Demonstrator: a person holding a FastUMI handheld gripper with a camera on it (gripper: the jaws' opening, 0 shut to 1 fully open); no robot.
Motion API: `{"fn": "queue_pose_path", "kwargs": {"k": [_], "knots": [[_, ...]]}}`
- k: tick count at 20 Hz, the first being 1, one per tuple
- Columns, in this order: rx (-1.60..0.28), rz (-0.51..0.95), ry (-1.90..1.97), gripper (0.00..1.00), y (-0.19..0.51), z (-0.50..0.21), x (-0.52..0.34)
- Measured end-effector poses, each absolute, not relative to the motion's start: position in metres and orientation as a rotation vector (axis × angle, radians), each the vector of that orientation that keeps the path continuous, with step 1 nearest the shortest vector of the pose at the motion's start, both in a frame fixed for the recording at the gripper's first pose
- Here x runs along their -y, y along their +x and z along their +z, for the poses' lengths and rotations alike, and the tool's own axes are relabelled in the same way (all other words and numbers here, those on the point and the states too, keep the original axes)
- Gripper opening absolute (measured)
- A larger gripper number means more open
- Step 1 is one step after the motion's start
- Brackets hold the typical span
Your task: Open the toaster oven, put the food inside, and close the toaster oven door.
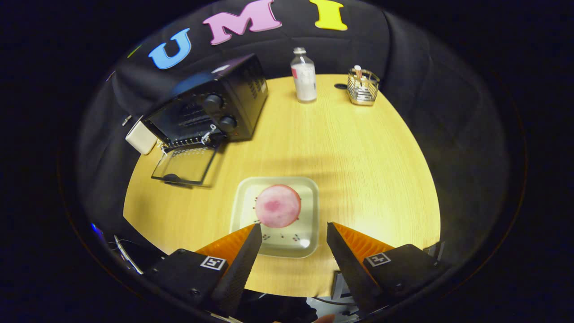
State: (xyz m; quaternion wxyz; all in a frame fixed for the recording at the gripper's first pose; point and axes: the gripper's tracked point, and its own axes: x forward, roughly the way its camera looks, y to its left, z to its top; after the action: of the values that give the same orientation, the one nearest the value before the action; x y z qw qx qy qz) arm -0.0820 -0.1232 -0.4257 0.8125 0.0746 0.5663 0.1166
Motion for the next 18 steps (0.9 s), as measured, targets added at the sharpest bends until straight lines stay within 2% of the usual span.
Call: {"fn": "queue_pose_path", "kwargs": {"k": [1,5,6,8,10,12,13,18], "knots": [[-1.245,0.245,0.166,0.88,-0.081,-0.436,0.131],[-1.392,0.268,0.205,0.66,-0.081,-0.472,0.133],[-1.421,0.281,0.207,0.61,-0.082,-0.478,0.130],[-1.454,0.291,0.218,0.59,-0.078,-0.490,0.126],[-1.484,0.282,0.219,0.49,-0.078,-0.488,0.126],[-1.479,0.270,0.166,0.30,-0.077,-0.493,0.134],[-1.477,0.285,0.157,0.15,-0.079,-0.495,0.130],[-1.463,0.321,0.236,0.07,-0.076,-0.489,0.132]]}}
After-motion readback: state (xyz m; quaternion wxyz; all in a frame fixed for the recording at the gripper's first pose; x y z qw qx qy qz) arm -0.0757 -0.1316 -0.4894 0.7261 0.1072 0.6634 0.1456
